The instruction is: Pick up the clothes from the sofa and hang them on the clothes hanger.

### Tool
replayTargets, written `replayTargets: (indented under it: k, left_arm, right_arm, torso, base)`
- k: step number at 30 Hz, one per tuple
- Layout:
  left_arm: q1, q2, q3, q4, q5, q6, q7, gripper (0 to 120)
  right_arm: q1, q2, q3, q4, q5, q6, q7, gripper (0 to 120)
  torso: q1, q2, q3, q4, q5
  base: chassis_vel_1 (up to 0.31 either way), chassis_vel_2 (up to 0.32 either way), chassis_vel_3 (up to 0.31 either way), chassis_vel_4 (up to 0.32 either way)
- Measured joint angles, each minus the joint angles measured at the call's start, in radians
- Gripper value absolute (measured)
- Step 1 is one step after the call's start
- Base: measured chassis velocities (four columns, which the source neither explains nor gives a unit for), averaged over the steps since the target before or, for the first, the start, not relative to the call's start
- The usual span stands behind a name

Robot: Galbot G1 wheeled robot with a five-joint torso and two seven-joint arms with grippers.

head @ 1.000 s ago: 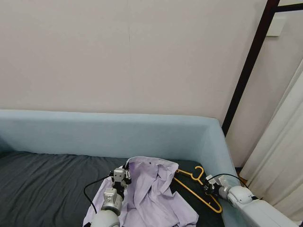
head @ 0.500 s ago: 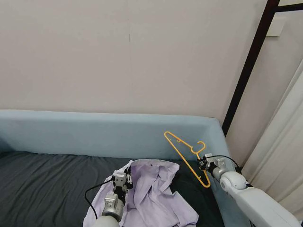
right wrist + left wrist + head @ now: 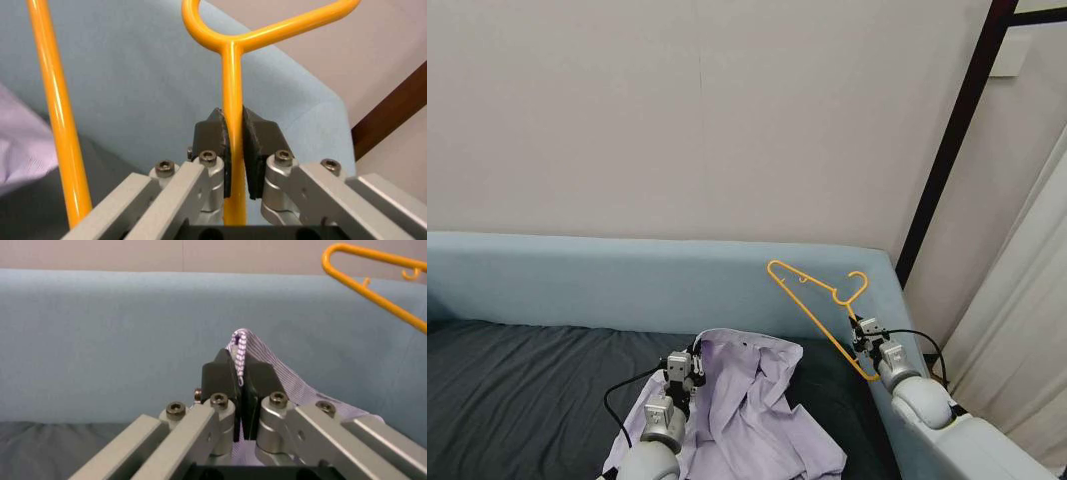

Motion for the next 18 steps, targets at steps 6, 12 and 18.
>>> replayTargets:
  k: [6,12,18]
  left_arm:
    - [-0.001,0.006,-0.008,-0.009,-0.012,0.001,-0.003,0]
    - [-0.016,0.010,-0.008,-0.020,-0.027,0.006,-0.014,0]
    - [-0.025,0.017,-0.008,-0.038,-0.042,0.011,-0.020,0]
  right_arm:
    - [-0.146,0.011,0.055,0.052,-0.290,0.136,0.059,4]
    - [-0.204,0.024,0.072,0.053,-0.417,0.192,0.081,4]
    - [-0.252,0.033,0.071,0.030,-0.550,0.226,0.096,4]
  torso:
    - [0.000,0.000,0.000,0.0000,0.0001]
    - [0.000,0.000,0.000,0.0000,0.0001]
    - [0.000,0.000,0.000,-0.0001,0.0000]
  base:
    - [0.000,0.000,0.000,0.000]
    - [0.000,0.000,0.000,0.000]
    - [0.000,0.000,0.000,0.000]
